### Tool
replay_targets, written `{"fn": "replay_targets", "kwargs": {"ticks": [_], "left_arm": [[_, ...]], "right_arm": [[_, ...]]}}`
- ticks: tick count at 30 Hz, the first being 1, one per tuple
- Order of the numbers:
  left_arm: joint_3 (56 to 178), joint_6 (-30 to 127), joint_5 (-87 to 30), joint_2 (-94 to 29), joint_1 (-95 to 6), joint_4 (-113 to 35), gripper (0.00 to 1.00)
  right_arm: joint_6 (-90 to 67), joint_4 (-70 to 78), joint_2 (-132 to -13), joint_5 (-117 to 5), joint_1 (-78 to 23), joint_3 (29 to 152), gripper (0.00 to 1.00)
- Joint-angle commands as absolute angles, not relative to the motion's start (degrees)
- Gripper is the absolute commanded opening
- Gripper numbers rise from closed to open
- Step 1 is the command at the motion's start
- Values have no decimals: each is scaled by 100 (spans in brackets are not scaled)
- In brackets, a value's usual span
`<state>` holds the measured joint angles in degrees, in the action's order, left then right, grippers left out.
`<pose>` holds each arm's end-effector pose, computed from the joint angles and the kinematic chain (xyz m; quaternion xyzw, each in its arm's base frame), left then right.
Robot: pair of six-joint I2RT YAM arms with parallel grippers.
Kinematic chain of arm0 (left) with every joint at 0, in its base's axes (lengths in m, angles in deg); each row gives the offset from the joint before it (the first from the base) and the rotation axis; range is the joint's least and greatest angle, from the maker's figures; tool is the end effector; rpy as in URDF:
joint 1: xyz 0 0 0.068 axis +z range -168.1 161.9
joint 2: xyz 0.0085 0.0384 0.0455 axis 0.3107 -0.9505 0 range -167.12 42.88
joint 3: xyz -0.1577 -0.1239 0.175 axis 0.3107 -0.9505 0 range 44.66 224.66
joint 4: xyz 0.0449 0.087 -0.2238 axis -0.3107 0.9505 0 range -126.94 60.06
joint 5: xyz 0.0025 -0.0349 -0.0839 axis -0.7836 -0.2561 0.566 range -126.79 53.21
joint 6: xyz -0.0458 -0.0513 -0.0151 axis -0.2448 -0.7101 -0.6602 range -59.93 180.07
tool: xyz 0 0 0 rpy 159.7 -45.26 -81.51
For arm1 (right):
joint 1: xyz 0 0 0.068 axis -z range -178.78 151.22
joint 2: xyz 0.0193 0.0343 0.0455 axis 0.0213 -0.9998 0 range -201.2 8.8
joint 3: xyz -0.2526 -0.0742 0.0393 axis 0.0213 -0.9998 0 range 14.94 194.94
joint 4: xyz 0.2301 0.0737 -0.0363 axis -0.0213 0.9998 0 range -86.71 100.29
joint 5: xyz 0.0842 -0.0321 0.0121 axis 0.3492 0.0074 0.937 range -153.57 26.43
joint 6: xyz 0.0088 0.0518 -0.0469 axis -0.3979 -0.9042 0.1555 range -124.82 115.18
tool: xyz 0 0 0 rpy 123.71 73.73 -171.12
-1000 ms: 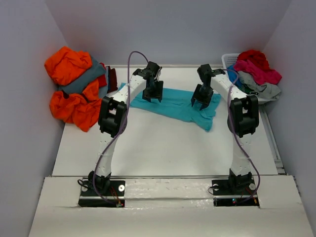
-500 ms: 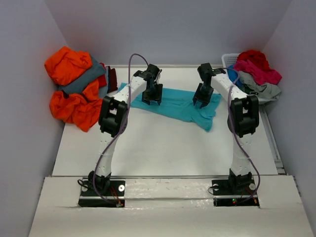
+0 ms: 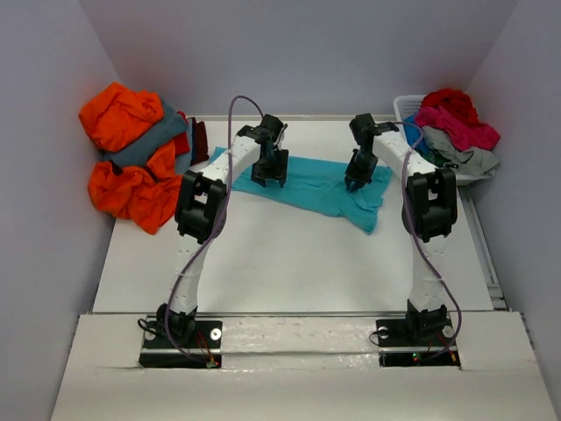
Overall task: Fold and stack the t-shirts
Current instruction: Fold the one-third-folded T-shirt at the center of the board.
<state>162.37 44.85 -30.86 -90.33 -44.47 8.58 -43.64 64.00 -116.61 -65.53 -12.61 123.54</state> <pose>0.4400 -0.2249 0.1834 0.1068 0.9611 -0.1356 0.2159 0.4197 0.1013 0.1865 0.2169 0.9700 0.0329 0.1050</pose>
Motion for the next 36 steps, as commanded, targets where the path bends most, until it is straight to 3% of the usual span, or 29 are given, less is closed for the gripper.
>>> {"fn": "replay_targets", "kwargs": {"ticks": [1,16,30,36], "left_arm": [[16199,4583,-3116,-8869,-4438,921,68],[15971,4496,-3099,-8922,-4332,965,68],[15857,4487,-3081,-8931,-4332,947,68],[15900,4487,-3072,-8957,-4280,965,68]], "right_arm": [[-4384,6314,-11601,-6691,-1214,12498,20],[-4217,6719,-11240,-7069,-924,12717,15],[-3988,7483,-12005,-7254,-810,14492,14],[-4024,7194,-11812,-6710,-810,13827,20]]}}
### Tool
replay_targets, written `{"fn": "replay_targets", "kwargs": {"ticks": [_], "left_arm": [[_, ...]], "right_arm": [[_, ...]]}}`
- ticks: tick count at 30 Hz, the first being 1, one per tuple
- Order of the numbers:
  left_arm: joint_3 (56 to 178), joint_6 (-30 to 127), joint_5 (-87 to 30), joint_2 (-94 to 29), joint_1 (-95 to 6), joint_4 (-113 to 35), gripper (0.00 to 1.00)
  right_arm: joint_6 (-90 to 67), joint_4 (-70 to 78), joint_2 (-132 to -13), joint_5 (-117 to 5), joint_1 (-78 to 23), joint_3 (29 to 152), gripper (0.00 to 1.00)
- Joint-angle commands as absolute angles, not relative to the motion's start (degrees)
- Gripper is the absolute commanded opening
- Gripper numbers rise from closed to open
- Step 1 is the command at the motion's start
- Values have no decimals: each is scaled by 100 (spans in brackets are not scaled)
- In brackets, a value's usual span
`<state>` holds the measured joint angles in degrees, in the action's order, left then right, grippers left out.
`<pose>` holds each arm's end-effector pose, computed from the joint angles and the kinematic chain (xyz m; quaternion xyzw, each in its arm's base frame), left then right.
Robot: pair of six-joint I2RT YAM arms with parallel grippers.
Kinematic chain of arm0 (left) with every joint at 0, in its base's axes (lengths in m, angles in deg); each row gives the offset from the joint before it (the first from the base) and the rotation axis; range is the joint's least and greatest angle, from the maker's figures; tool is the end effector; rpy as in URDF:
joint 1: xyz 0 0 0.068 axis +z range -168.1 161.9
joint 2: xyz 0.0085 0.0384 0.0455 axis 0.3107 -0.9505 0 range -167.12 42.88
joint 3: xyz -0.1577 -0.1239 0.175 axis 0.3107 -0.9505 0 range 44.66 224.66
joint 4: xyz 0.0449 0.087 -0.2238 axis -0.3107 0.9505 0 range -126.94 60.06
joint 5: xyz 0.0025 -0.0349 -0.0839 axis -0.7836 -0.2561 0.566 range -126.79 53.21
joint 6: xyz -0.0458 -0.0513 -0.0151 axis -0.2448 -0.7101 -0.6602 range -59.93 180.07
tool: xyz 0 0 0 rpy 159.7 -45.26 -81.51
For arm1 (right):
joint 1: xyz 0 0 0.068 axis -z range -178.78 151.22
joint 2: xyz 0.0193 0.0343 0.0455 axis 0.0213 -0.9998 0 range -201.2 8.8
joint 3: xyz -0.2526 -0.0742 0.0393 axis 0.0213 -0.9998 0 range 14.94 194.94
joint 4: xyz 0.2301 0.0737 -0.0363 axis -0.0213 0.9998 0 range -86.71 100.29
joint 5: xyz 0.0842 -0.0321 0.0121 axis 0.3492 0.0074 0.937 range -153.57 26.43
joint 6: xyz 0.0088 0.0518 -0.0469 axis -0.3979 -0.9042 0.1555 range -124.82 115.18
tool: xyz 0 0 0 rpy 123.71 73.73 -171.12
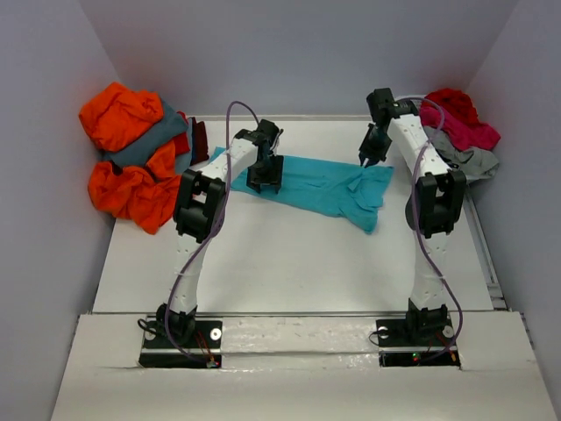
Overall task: Fold and stack the t-shirts
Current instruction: Fold the one-third-folded T-shirt at the center of the board.
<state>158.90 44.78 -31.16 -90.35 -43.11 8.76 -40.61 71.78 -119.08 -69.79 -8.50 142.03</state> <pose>0.4381 -0.2108 0.1652 0.0933 0.9701 -0.1204 0.1890 0.4464 0.0701 0.2506 0.2311 0.9547 0.0202 0.1863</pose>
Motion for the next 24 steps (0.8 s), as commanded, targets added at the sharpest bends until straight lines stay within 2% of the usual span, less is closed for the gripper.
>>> {"fn": "replay_targets", "kwargs": {"ticks": [1,4,7,24], "left_arm": [[15909,4487,-3072,-8975,-4280,956,68],[15918,4487,-3064,-8992,-4280,956,68],[15918,4487,-3055,-8992,-4280,956,68],[15927,4487,-3037,-9036,-4280,956,68]], "right_arm": [[-4032,7115,-11760,-6665,-810,13660,24],[-4041,6790,-11540,-6402,-810,13009,32],[-4068,6587,-11399,-6191,-810,12587,37],[-4190,6596,-11513,-6032,-915,12762,39]]}}
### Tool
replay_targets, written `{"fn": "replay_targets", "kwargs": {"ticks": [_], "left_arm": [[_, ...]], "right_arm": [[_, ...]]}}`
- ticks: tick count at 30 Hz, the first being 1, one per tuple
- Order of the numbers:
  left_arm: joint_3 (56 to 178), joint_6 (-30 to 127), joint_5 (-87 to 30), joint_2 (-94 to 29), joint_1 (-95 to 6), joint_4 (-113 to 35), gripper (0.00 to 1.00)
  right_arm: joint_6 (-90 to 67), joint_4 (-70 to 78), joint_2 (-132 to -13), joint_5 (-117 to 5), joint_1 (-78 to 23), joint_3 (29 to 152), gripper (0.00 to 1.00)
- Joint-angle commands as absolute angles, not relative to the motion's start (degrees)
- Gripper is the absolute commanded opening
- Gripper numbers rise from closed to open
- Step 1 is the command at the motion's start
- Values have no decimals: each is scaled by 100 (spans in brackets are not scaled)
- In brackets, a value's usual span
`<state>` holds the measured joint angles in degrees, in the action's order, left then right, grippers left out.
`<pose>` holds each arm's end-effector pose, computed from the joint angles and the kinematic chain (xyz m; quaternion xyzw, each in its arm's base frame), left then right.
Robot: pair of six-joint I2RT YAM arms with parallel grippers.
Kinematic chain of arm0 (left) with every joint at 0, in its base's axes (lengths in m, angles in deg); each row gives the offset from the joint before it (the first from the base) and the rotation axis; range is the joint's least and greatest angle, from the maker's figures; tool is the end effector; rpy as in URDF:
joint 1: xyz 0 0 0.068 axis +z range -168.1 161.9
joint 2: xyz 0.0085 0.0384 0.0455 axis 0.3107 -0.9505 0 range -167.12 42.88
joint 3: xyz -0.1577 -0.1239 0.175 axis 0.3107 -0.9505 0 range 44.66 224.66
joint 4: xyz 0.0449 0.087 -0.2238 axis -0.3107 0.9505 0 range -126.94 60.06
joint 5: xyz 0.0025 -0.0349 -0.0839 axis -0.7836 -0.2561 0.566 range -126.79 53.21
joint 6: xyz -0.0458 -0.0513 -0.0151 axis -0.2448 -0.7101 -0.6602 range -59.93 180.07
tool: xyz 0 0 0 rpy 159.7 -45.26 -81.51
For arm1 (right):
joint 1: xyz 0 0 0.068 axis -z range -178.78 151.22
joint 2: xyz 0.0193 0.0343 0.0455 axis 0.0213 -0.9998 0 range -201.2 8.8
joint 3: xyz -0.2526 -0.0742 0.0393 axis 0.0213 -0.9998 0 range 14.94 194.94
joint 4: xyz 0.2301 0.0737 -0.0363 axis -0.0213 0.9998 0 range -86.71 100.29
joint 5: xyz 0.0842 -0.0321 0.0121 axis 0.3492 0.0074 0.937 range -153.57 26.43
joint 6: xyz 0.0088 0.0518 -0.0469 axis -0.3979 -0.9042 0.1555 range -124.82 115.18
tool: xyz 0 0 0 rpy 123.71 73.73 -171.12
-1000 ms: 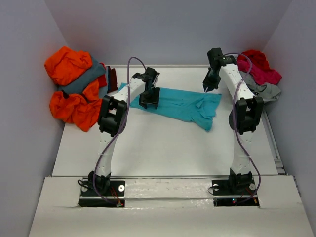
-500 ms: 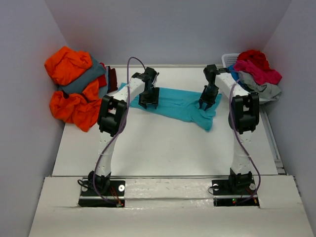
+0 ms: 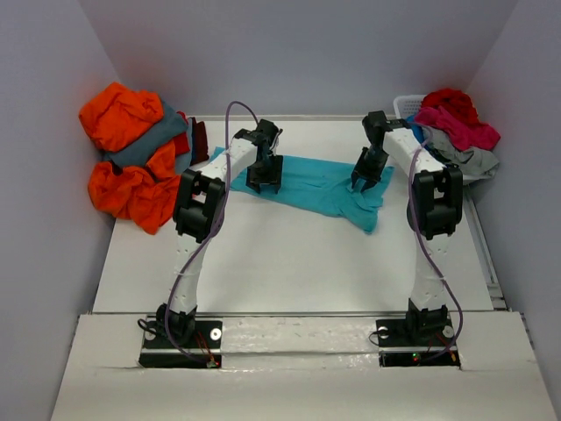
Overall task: Fold and stack the t-shirts
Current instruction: Fold the one-third-folded T-shirt at the center of the board.
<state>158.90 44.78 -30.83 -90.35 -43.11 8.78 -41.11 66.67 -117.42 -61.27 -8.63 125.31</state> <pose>0.4379 -0.2110 0.1652 0.0939 0.9699 -0.1230 0.1878 0.4242 0.0760 0.1875 0.2259 0.9694 0.0551 0.0785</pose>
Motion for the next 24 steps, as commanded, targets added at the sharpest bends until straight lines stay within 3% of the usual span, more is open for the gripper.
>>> {"fn": "replay_targets", "kwargs": {"ticks": [1,24], "left_arm": [[15944,4487,-3029,-9036,-4280,956,68],[15971,4496,-3002,-9098,-4280,973,68]], "right_arm": [[-4199,6596,-11539,-6015,-967,12744,39],[-4340,6446,-11645,-6243,-1302,12551,42]]}}
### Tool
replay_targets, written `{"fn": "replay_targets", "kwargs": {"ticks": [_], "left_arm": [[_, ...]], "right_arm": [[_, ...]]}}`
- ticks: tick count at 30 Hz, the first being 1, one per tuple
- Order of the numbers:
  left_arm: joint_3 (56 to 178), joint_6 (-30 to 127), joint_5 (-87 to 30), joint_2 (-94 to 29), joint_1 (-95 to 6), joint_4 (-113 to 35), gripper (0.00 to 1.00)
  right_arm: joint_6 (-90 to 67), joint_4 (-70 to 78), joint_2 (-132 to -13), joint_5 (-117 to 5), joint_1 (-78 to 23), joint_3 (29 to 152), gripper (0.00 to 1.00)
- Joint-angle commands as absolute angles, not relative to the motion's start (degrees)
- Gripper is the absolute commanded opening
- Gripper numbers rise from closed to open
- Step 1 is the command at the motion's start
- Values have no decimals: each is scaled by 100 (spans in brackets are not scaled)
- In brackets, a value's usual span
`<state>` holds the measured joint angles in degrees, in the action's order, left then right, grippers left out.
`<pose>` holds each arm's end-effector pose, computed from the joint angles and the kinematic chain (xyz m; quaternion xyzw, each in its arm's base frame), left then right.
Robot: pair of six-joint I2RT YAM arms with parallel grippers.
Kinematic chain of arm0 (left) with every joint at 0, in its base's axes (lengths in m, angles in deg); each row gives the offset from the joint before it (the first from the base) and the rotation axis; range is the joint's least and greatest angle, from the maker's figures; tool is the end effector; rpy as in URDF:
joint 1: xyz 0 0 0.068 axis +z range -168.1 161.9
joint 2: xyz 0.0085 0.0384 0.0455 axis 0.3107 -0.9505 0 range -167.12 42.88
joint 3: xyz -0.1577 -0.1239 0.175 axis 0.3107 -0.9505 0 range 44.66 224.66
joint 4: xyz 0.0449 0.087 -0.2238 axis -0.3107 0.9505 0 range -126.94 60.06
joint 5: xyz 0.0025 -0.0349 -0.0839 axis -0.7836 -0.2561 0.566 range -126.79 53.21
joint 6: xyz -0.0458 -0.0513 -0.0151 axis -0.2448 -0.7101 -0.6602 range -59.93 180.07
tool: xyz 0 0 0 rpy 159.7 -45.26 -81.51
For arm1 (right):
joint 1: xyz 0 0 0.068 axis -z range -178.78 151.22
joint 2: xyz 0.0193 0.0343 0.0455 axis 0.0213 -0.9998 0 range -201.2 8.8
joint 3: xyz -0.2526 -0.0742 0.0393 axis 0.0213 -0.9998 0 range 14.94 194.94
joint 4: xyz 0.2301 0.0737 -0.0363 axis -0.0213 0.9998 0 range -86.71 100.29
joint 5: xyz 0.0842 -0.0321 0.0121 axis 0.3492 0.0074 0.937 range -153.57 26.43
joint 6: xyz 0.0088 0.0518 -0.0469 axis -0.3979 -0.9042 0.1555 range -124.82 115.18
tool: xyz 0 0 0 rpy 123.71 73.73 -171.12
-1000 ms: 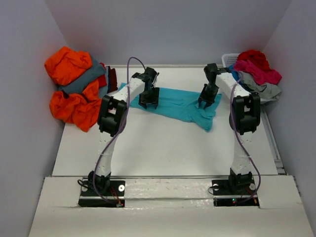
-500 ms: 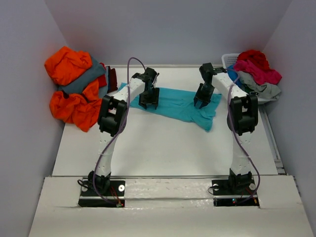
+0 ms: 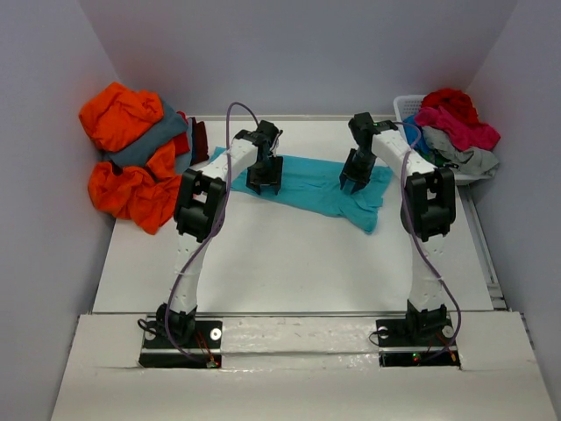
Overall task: Fold and stack the t-shirts
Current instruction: Fold the one-third-folded T-shirt at the center of the board.
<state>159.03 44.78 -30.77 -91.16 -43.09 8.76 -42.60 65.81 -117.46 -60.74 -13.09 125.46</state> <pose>0.4389 -0.2114 0.1593 0.0936 0.9712 -0.1215 0.1823 0.4192 0.1098 0.1883 0.1999 0.9742 0.0669 0.0811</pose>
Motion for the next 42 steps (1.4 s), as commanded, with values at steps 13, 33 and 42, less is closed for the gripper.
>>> {"fn": "replay_targets", "kwargs": {"ticks": [13,33,42], "left_arm": [[15813,4513,-3011,-9010,-4227,938,68],[15742,4513,-3046,-8966,-4174,921,68],[15751,4513,-3037,-8984,-4174,921,68]], "right_arm": [[-4349,6376,-11908,-6331,-1126,12717,45],[-4349,6323,-11873,-6700,-968,12955,37],[-4270,6437,-11917,-6735,-915,13122,13]]}}
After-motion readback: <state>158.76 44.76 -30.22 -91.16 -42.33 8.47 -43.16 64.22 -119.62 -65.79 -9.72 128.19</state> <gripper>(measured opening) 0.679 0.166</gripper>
